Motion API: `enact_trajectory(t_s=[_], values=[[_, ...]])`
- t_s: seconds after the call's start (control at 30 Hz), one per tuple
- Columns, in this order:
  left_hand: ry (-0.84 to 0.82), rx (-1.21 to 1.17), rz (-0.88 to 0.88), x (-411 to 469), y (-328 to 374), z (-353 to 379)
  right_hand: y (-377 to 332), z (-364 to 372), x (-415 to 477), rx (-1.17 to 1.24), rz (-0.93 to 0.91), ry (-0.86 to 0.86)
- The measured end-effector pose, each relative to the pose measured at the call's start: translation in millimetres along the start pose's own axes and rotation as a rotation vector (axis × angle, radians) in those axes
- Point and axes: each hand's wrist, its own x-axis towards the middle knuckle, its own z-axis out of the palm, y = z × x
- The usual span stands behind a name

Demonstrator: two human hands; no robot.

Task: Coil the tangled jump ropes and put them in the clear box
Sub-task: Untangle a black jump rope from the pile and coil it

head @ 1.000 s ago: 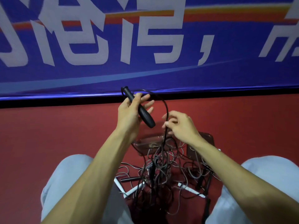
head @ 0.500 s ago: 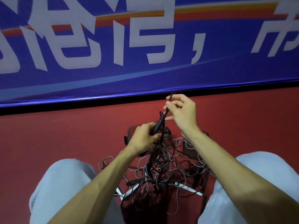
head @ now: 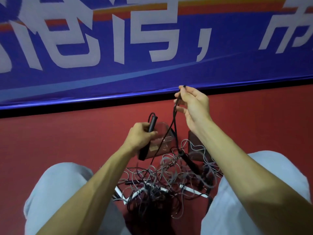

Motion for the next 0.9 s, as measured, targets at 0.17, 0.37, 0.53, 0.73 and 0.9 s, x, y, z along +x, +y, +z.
enact_trajectory(t_s=[0.17, 0.37, 0.53, 0.73, 0.9], values=[[-0.302, -0.376, -0.020, -21.4, 24.5, 3.2, -3.5, 2.8, 0.2, 0.079, 0.039, -0.056], [-0.566, -0.675, -0.079, -27.9, 33.6, -1.3, 0.1, -1.6, 5.4, 0.161, 0.074, -0.013], [-0.496, -0.794, -0.083, -26.5, 36.7, -12.0, 2.0, -7.7, 13.0, 0.247, 0.131, 0.091], [-0.254, -0.856, -0.005, -20.0, 36.5, -17.4, 9.1, -9.8, 10.3, 0.220, 0.246, 0.068], [-0.070, -0.915, 0.075, -13.2, 40.6, -26.1, 27.5, -7.1, -3.5, -0.439, 0.338, -0.322]])
